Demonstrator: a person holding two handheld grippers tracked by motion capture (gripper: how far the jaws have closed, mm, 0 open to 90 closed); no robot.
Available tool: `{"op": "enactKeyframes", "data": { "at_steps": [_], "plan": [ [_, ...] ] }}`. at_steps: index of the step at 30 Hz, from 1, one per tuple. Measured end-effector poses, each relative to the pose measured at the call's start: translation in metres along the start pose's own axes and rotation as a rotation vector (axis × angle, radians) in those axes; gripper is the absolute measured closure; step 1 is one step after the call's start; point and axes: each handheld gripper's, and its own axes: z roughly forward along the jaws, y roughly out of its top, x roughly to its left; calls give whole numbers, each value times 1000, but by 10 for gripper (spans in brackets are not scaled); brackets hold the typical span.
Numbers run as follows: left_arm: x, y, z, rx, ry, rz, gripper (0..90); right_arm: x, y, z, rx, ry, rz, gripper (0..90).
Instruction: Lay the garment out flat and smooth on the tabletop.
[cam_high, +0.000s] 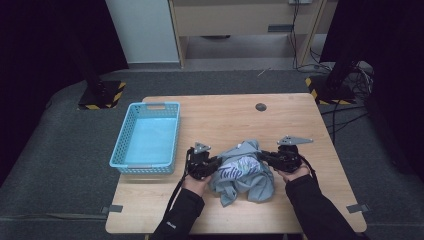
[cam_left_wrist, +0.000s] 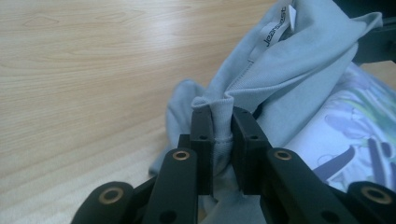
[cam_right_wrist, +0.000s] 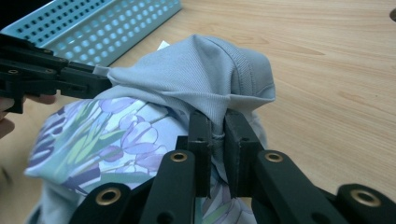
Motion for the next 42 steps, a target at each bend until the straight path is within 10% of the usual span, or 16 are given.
{"op": "enactKeyframes", "data": {
  "at_steps": [12,17,20,22,24,26,30,42],
  "plan": [
    [-19,3,-30,-45,-57,10,808,24,-1,-30,6,-5,-10,853],
    [-30,38,-51,-116,-39,59,808,34,23,-46,-84,5,-18,853],
    [-36,88,-53,-212,116,151,810,33,64,-43,-183,-79,-22,852],
    [-35,122,-44,-340,369,228,762,26,99,-31,-298,-246,-10,719],
    [-31,141,-34,-399,565,192,519,15,124,-14,-375,-449,-13,466],
    [-26,145,-30,-406,497,136,478,8,133,-7,-376,-503,20,382],
    [-24,131,-22,-363,466,183,446,9,123,-5,-345,-457,-40,331],
    [-15,99,-29,-318,357,128,320,7,105,-18,-268,-375,-36,226]
  ]
}}
